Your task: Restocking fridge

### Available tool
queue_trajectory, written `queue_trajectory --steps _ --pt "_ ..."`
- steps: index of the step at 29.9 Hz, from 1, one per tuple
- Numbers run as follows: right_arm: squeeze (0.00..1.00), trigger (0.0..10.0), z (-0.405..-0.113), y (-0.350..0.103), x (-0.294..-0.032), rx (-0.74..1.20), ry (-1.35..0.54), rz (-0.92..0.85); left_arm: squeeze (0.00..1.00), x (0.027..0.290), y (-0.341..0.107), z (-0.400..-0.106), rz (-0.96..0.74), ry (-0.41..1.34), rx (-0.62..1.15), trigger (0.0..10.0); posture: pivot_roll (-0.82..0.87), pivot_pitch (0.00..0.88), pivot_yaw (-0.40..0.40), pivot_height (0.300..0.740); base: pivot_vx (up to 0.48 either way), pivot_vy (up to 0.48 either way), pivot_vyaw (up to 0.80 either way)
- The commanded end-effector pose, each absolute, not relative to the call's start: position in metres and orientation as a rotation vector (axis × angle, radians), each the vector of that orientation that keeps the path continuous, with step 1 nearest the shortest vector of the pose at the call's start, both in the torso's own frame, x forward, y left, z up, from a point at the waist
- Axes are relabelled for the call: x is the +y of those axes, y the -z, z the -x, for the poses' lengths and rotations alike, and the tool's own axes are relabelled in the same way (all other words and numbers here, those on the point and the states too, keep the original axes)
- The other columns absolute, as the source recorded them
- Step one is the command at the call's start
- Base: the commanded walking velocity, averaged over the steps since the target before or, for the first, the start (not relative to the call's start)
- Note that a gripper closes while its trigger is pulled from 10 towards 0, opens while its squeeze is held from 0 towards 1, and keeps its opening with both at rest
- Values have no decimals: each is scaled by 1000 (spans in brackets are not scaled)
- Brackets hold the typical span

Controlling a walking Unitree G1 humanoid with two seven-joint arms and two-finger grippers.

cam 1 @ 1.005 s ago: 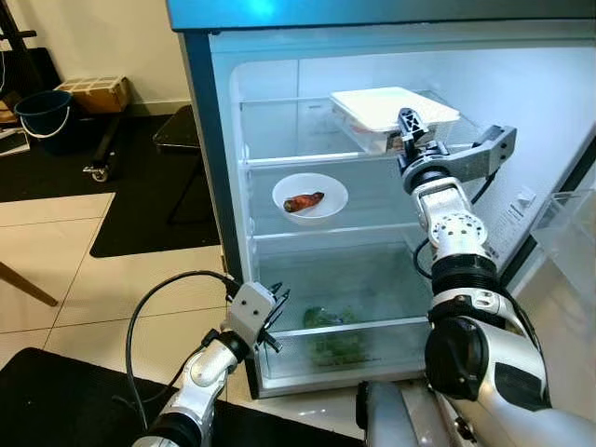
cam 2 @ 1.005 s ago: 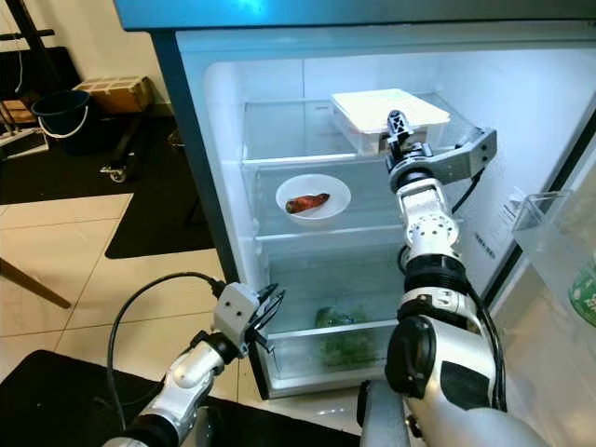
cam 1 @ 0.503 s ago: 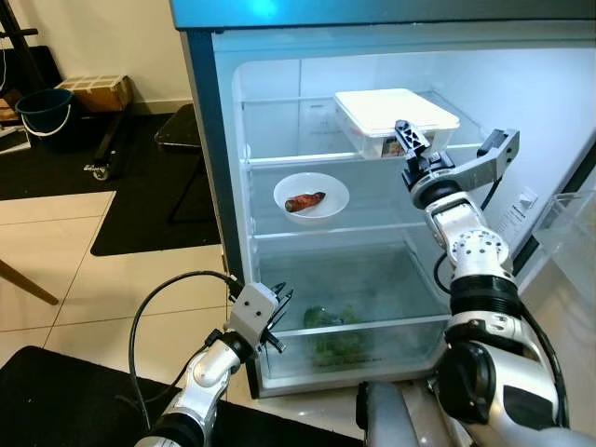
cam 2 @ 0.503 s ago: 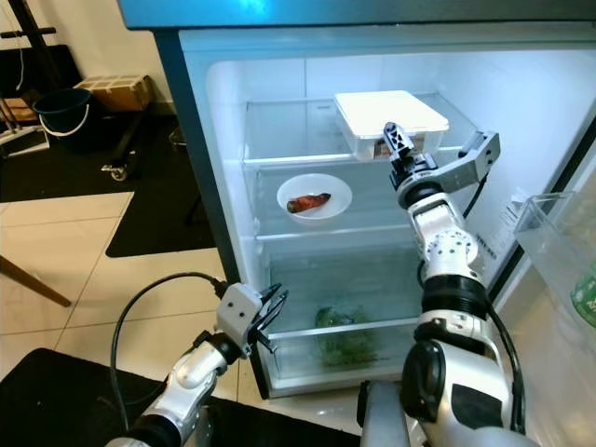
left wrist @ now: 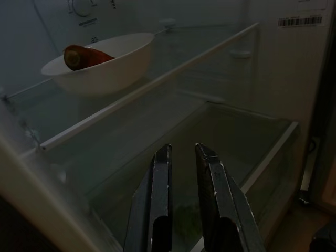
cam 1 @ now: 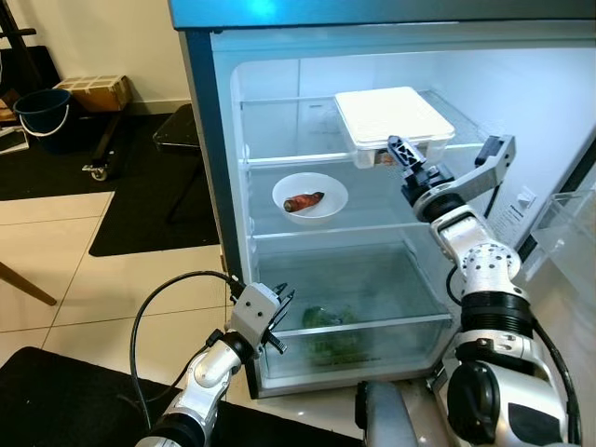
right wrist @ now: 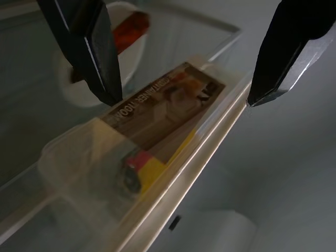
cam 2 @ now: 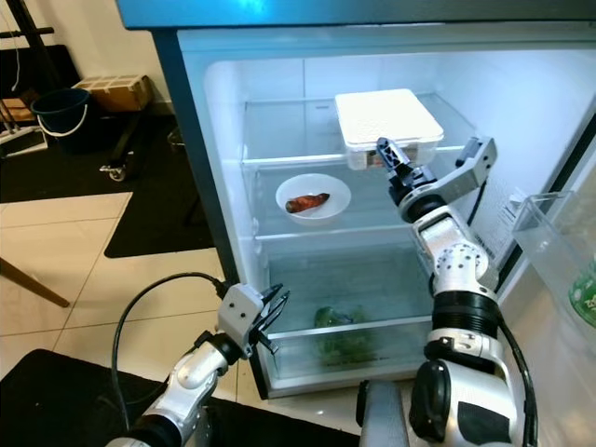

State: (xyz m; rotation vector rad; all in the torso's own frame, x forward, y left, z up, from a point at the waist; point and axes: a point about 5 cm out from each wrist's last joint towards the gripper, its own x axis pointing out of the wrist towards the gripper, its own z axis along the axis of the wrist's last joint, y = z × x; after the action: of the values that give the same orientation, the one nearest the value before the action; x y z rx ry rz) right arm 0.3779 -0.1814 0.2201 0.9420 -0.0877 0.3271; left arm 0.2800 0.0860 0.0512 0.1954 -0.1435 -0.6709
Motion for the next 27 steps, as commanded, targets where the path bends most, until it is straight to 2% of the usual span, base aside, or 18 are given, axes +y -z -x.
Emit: queue_trajectory --steps 1,2,3,4,8,12,14,16,17,18,20,21,24,27 --pt "639 10000 -377 -229 -181 -127 -338 -978 0 83 -52 -279 -188 671 -161 10000 -84 0 -14 431 0 0 0" --pt "639 10000 -377 -229 -181 -127 -338 -978 0 83 -52 -279 -188 671 -161 10000 -84 0 -14 431 0 0 0" --pt "969 10000 -378 -230 -179 -133 -338 -1009 0 83 -52 -278 -188 671 -160 10000 -84 0 -14 431 0 0 0" --pt "961 10000 -379 -232 -179 -141 -329 -1043 0 84 -52 -278 -188 670 -159 10000 -84 0 -14 431 0 0 0" --pt "882 10000 -385 -235 -177 -148 -269 -1058 0 83 -52 -278 -187 669 -159 10000 -87 0 -16 431 0 0 0" --pt "871 10000 -386 -235 -175 -142 -269 -1021 0 83 -52 -278 -187 669 -159 10000 -87 0 -15 431 0 0 0" --pt "761 10000 -386 -235 -168 -127 -289 -935 0 82 -52 -278 -186 669 -160 10000 -83 0 -19 431 0 0 0" --pt "761 10000 -386 -235 -164 -120 -305 -916 0 82 -52 -278 -185 669 -161 10000 -83 0 -20 431 0 0 0" --pt "639 10000 -384 -232 -163 -106 -319 -900 0 82 -52 -278 -185 667 -161 10000 -83 0 -21 431 0 0 0" --pt "608 10000 -382 -228 -162 -87 -334 -880 0 82 -52 -278 -185 665 -160 10000 -83 0 -21 431 0 0 0" --pt "608 10000 -382 -228 -162 -87 -334 -880 0 82 -52 -278 -185 665 -160 10000 -83 0 -21 431 0 0 0" --pt "557 10000 -381 -224 -161 -63 -341 -843 0 82 -52 -278 -185 664 -161 10000 -83 0 -22 431 0 0 0" --pt "514 10000 -380 -217 -162 -34 -334 -799 0 82 -52 -278 -185 663 -161 10000 -84 0 -22 431 0 0 0" --pt "349 10000 -373 -206 -166 3 -340 -754 0 83 -52 -278 -185 665 -161 10000 -88 0 -18 431 0 0 0"
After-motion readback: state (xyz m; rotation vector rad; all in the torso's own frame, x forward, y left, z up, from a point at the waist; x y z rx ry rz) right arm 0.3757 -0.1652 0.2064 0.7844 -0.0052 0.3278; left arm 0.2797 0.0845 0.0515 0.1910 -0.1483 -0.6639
